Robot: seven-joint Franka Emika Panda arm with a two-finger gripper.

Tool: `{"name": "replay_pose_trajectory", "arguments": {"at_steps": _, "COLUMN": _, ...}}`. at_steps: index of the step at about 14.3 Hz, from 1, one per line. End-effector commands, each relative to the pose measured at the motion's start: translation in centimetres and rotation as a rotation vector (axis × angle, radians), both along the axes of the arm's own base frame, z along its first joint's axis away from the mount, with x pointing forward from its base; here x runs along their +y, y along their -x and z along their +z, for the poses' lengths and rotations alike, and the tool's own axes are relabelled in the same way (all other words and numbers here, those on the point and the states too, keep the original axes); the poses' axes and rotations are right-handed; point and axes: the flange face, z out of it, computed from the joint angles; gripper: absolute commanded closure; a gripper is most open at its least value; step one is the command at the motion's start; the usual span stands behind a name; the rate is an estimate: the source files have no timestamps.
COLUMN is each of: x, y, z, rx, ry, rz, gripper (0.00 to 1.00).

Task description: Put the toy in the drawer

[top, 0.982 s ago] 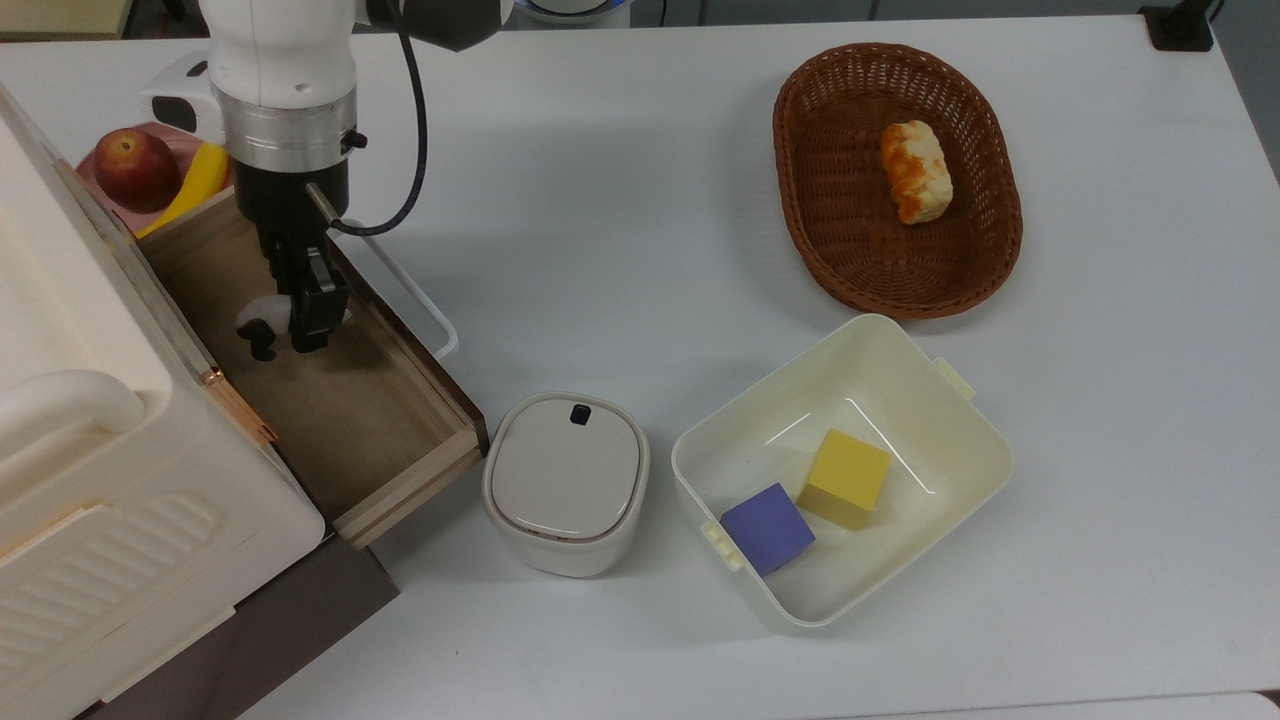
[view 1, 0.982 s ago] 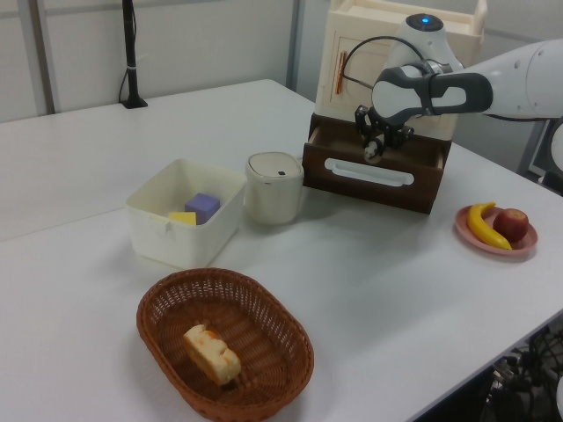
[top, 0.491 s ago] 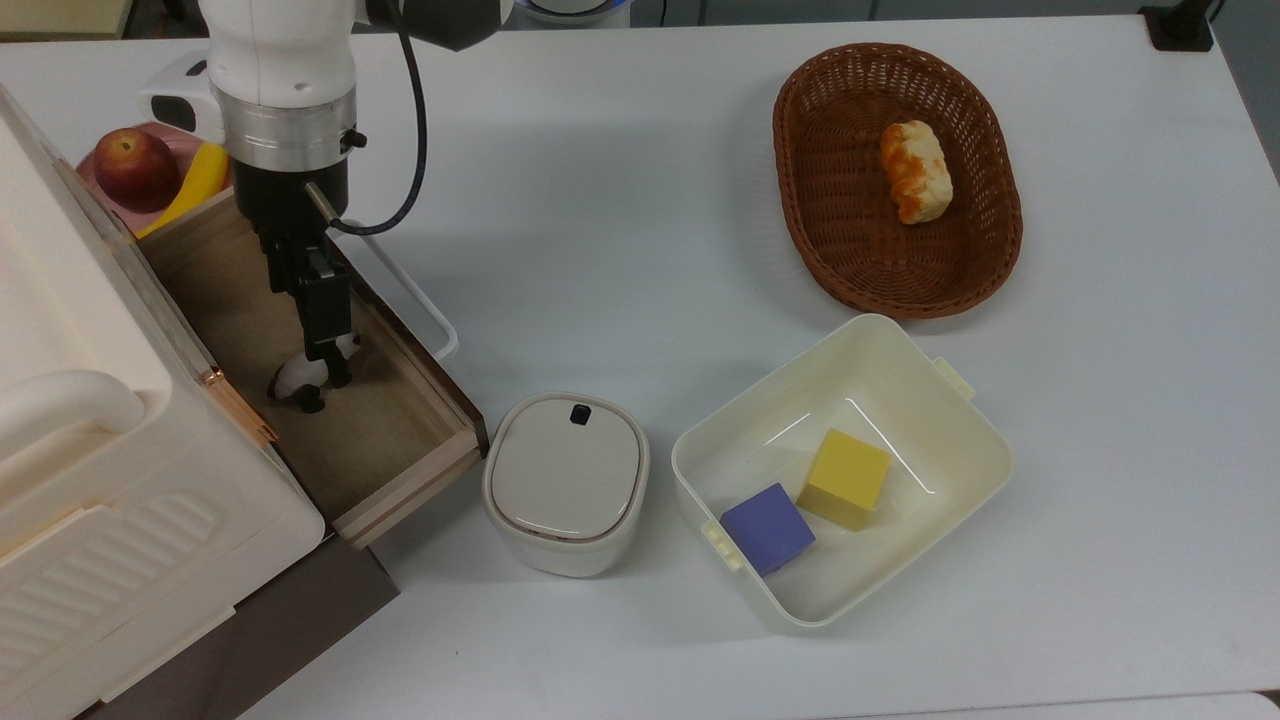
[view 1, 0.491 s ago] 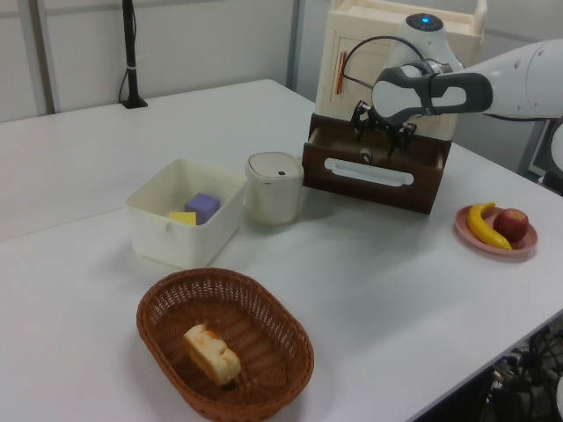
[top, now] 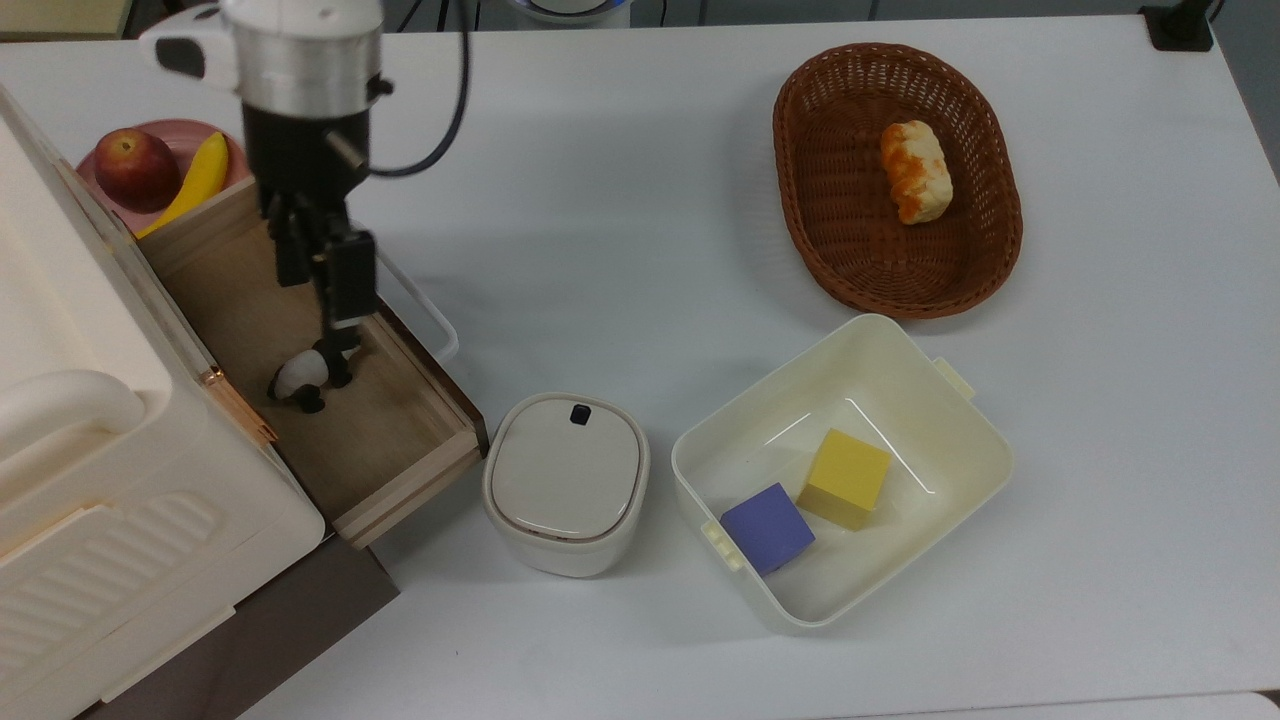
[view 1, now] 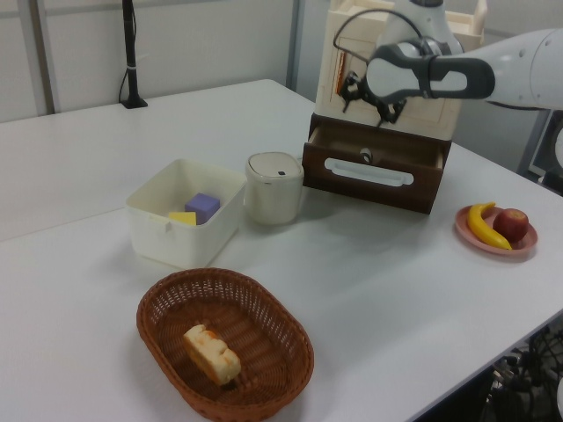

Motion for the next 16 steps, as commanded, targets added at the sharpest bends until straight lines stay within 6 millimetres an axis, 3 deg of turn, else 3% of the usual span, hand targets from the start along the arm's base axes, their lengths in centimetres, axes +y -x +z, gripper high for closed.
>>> {"name": "replay_pose_trajectory", "arguments": {"at_steps": 1, "x": 4.6, "y": 0.5, "z": 3.8, "rx": -0.049, "ry": 0.027, "rz": 0.143, "gripper": 0.0}}
{"name": "replay_pose_trajectory", "arguments": {"at_steps": 2, "x": 7.1, "y": 1.0, "z": 4.5, "rx": -0.031, "ry": 0.077, "rz": 0.263, "gripper": 0.0}}
{"name": "replay_pose_trajectory", "arguments": {"at_steps": 5, "x": 11.1, "y": 3.2, "z": 3.1, "rx": 0.206, "ry": 0.193, "rz": 0.574, "gripper": 0.0}}
{"name": "replay_pose_trajectory", "arguments": {"at_steps": 7, "x": 12.9, "y": 6.6, "z": 3.3, "rx": 0.441, "ry": 0.201, "rz": 0.855, "gripper": 0.0}}
{"name": "replay_pose_trajectory", "arguments": {"at_steps": 10, "x": 11.0, "y": 10.7, "z": 6.1, "rx": 0.513, "ry": 0.134, "rz": 1.009, "gripper": 0.0}}
{"name": "replay_pose_trajectory", "arguments": {"at_steps": 11, "x": 9.1, "y": 11.6, "z": 7.2, "rx": 0.493, "ry": 0.099, "rz": 0.995, "gripper": 0.0}}
{"name": "replay_pose_trajectory", "arguments": {"at_steps": 14, "x": 6.5, "y": 12.0, "z": 7.4, "rx": 0.477, "ry": 0.057, "rz": 0.944, "gripper": 0.0}}
{"name": "replay_pose_trajectory", "arguments": {"at_steps": 16, "x": 6.0, "y": 12.0, "z": 6.9, "rx": 0.48, "ry": 0.052, "rz": 0.93, "gripper": 0.0}}
